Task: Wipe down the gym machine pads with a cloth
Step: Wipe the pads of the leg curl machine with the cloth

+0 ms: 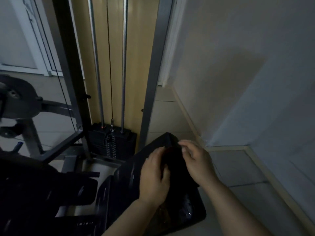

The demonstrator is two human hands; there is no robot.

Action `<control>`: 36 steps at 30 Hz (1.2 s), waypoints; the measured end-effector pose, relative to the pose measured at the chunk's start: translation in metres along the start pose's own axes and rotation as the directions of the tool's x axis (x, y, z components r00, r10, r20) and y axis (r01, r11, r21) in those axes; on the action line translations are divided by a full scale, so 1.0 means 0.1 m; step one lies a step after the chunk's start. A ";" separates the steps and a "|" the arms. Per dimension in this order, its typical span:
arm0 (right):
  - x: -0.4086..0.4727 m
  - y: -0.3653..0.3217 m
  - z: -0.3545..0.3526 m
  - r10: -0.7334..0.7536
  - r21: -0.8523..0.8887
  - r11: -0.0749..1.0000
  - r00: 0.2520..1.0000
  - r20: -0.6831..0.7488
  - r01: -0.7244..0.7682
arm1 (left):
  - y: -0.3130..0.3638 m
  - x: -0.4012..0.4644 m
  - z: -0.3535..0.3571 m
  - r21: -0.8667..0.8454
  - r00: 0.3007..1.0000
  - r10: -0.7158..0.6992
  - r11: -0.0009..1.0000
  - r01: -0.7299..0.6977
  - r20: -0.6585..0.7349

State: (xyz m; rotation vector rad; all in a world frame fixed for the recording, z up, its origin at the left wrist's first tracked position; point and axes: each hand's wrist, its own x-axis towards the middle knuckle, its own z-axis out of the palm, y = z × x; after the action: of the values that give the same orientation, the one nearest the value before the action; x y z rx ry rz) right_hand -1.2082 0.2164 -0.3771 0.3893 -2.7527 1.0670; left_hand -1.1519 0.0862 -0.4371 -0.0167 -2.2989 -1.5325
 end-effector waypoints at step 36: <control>-1.01 0.21 0.29 0.045 -0.592 0.792 0.953 0.301 0.149 | -0.62 0.19 0.05 0.278 0.882 -0.373 0.914 0.296 0.287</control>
State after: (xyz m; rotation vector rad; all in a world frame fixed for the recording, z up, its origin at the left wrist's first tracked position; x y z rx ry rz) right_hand -1.1204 0.2304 -0.4361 0.5544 -3.1150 0.0503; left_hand -1.1844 0.0621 -0.4879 0.2123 -2.8659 -1.5054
